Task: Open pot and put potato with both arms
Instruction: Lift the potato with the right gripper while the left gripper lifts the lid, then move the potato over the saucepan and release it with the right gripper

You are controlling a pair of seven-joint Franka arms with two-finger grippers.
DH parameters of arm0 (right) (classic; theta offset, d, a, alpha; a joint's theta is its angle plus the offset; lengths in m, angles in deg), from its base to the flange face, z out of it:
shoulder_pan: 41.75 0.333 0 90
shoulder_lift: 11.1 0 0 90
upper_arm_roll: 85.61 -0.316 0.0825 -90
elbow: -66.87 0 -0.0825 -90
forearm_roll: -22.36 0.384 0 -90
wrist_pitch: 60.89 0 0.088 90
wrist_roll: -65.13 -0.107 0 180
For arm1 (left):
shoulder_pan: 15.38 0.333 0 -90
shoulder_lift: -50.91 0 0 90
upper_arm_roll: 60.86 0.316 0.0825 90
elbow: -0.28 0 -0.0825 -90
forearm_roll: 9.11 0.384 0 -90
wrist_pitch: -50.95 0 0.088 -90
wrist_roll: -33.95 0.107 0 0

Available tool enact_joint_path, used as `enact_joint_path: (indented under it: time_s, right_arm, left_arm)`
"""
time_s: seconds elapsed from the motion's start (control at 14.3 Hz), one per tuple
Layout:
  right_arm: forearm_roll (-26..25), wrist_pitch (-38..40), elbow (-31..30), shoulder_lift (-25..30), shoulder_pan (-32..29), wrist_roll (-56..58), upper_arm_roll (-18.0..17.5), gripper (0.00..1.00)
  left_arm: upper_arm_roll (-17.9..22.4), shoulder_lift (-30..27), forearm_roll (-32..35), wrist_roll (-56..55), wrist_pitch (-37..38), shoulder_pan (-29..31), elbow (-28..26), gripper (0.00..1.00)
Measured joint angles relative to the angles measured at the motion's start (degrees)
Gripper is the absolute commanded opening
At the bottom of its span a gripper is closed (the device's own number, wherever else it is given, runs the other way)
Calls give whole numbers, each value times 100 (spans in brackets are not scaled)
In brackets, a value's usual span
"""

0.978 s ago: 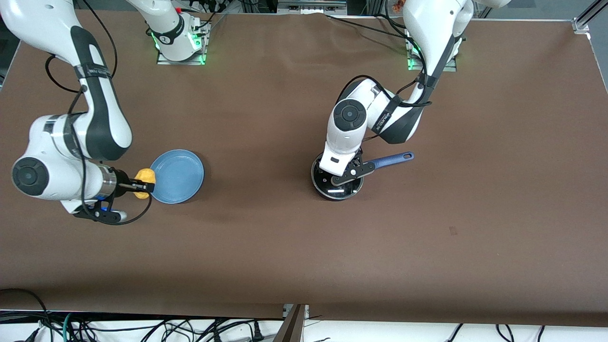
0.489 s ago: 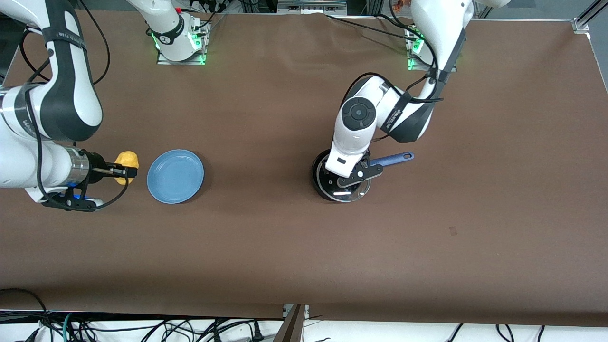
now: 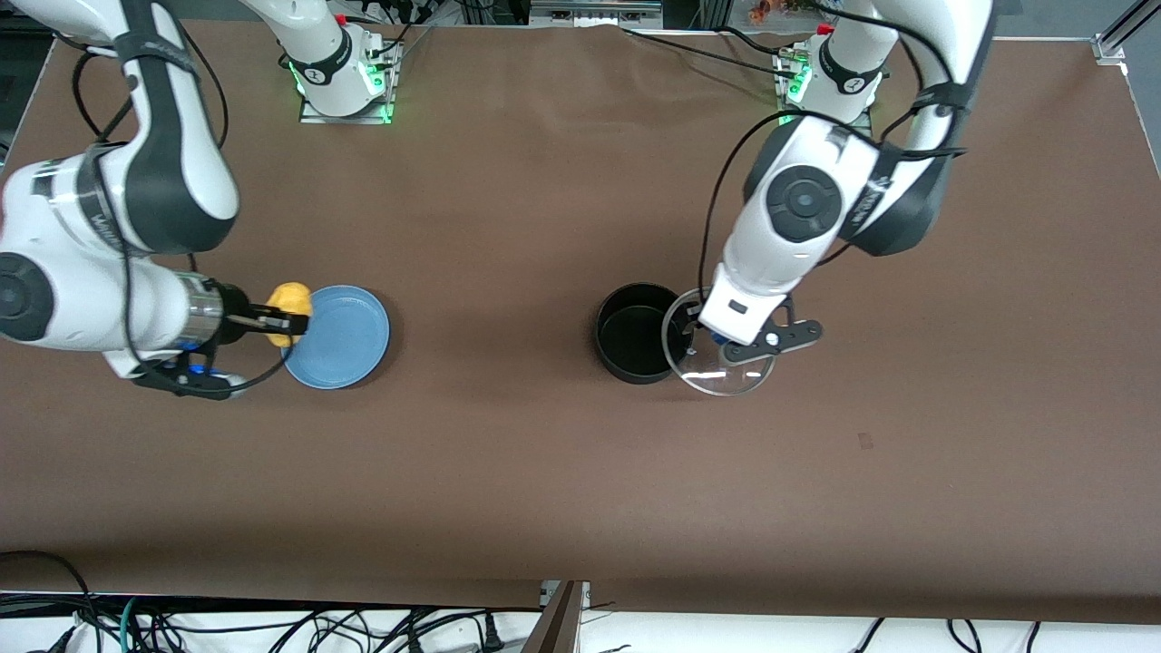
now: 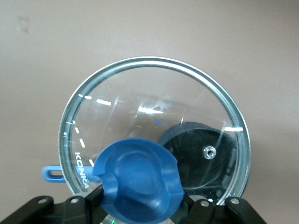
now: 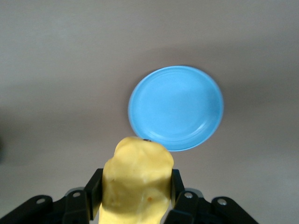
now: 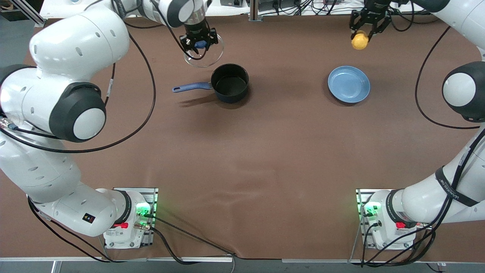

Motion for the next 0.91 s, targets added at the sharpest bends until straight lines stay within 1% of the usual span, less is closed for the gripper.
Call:
enact_joint_path:
  time_s: [0.28,0.49,0.7,0.91]
  right_arm:
    - [109,-409,-1,-135,652,-1107,-16,38]
    - [399,-976,-3,-353,1072,-2049,-23,38]
    - [479,-1913,-4,-688,1679,-3358,-41,38]
    - [484,-3125,-4,-1029,2381,-4731,-53,40]
  left_arm:
    - [2,-286,-10,1076,681,533,1,42]
    - [9,-483,-21,1944,958,1097,-1,42]
    - [12,-558,-27,2607,1026,1597,-6,42]
    - [10,-557,-28,2929,999,1814,-75,42]
